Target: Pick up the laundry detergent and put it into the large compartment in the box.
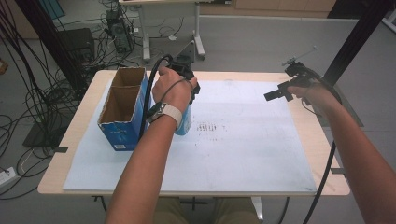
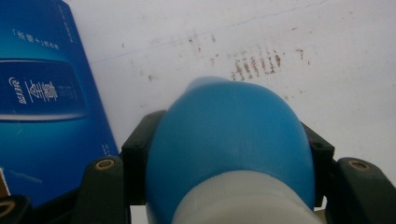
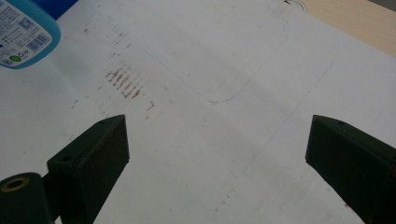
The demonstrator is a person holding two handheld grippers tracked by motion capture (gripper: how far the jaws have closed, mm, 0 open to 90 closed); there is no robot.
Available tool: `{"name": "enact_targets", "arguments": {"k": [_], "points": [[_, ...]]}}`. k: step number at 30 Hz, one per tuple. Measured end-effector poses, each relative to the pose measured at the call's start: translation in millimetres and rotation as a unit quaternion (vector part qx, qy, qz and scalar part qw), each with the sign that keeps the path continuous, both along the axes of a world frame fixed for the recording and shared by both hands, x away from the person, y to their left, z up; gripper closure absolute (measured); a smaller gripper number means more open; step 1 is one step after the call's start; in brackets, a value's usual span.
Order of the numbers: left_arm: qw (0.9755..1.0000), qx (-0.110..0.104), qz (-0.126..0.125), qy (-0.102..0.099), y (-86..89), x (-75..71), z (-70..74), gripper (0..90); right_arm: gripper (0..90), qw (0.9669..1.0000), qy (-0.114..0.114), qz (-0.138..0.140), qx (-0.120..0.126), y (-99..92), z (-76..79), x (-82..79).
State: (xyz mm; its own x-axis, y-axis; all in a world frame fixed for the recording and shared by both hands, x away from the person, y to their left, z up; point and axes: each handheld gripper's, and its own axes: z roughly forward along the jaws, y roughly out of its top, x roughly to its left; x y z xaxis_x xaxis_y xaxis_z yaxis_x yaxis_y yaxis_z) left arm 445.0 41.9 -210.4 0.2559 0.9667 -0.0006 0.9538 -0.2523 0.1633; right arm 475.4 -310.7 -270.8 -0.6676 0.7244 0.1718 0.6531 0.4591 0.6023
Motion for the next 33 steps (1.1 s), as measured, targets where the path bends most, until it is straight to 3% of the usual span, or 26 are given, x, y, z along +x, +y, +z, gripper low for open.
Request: {"name": "enact_targets", "arguments": {"k": [22,33], "points": [[1.0,-0.003,-0.002,-0.005,2.6,-2.4,37.1,39.2,6.0,1.0,-0.001,0.001,0.001,1.6,0.4,-0.3],[0.9999,-0.005,0.002,-0.012,7.8,-2.5,48.5,39.2,6.0,1.0,-0.001,0.002,0.0,2.6,0.5,0.0]]}}
